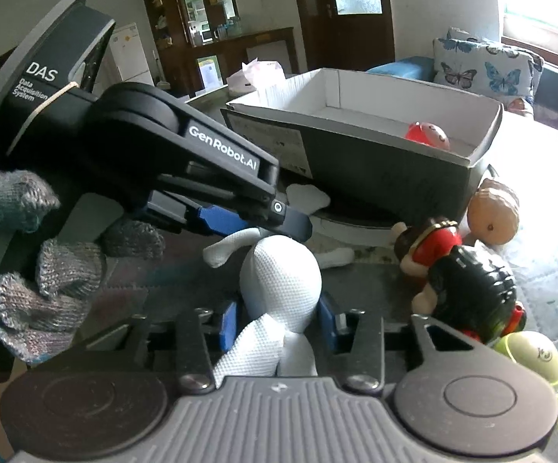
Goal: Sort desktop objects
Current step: 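Lift the rabbit with the left tool into the box and release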
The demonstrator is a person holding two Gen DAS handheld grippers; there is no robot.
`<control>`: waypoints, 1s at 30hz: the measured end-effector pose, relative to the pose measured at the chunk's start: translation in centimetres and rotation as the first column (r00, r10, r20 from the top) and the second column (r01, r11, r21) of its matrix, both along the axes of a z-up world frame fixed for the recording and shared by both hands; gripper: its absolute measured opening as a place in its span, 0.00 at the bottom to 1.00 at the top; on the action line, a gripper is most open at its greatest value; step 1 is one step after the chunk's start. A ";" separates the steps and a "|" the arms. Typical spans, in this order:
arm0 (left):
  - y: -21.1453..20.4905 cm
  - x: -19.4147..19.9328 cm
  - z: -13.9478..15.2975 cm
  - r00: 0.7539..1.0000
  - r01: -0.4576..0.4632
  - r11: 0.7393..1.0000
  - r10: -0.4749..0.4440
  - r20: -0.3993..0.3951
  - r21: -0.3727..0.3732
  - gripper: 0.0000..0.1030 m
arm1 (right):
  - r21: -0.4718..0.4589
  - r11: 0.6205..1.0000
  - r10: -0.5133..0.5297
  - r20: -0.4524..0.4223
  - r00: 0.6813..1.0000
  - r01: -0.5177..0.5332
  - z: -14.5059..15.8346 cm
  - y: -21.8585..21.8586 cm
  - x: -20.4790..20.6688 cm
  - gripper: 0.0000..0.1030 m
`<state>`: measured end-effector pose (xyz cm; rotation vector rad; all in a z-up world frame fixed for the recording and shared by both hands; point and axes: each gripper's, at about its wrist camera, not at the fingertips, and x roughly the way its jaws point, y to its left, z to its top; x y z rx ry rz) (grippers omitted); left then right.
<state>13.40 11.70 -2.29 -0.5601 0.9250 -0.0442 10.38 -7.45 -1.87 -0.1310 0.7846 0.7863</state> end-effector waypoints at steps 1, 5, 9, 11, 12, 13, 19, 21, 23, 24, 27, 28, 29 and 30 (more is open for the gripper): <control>0.0 -0.2 0.2 1.000 0.000 1.000 0.000 0.007 -0.001 0.34 | 0.003 1.000 0.000 0.003 1.000 0.000 0.1 -0.1 -0.1 0.40; -0.3 -1.0 1.5 0.999 -0.001 1.000 0.000 0.049 0.015 0.32 | 0.017 1.000 0.000 0.026 1.000 -0.001 0.9 -0.3 -0.6 0.40; -0.4 -1.5 3.4 0.995 -0.003 1.000 0.000 0.102 0.027 0.32 | 0.031 0.999 0.003 0.067 0.998 -0.005 2.2 -0.3 -1.0 0.40; -0.4 -1.3 4.6 0.991 -0.004 0.999 0.000 0.132 0.034 0.32 | 0.045 0.999 -0.002 0.089 0.996 -0.002 3.0 -0.3 -0.9 0.40; -0.4 -1.2 5.1 0.989 -0.005 0.999 -0.001 0.148 0.038 0.32 | 0.053 0.999 -0.005 0.101 0.995 0.000 3.4 -0.3 -0.9 0.40; -0.4 -1.1 5.7 0.987 -0.006 0.999 -0.001 0.163 0.042 0.32 | 0.060 0.998 -0.008 0.112 0.994 0.001 3.8 -0.3 -0.8 0.40; -0.2 1.1 8.7 0.974 -0.008 0.997 -0.010 0.228 0.076 0.31 | 0.092 0.996 -0.031 0.164 0.986 0.016 5.9 0.3 1.1 0.40; 0.1 1.9 9.3 0.970 -0.013 0.997 -0.007 0.243 0.081 0.31 | 0.099 0.995 -0.037 0.172 0.984 0.020 6.3 0.7 1.8 0.40; 0.5 2.8 10.1 0.966 -0.018 0.996 -0.005 0.260 0.085 0.30 | 0.100 0.995 -0.041 0.184 0.982 0.023 6.9 1.4 2.8 0.40; 0.7 3.4 10.4 0.963 -0.019 0.996 -0.005 0.270 0.089 0.30 | 0.100 0.995 -0.043 0.191 0.981 0.024 7.1 1.7 3.2 0.40; 1.4 5.4 11.2 0.959 -0.029 0.994 -0.003 0.284 0.106 0.30 | 0.107 0.994 -0.050 0.204 0.978 0.029 7.8 2.9 5.3 0.39; 1.7 6.1 11.4 0.957 -0.030 0.993 -0.004 0.289 0.113 0.30 | 0.110 0.993 -0.054 0.207 0.977 0.031 7.9 3.2 6.0 0.39; 1.9 6.8 11.6 0.956 -0.031 0.992 -0.006 0.294 0.120 0.30 | 0.112 0.993 -0.057 0.209 0.976 0.034 8.0 3.5 6.6 0.39; 2.1 7.6 11.9 0.954 -0.032 0.991 -0.008 0.298 0.128 0.30 | 0.115 0.993 -0.061 0.207 0.977 0.037 8.1 3.9 7.4 0.39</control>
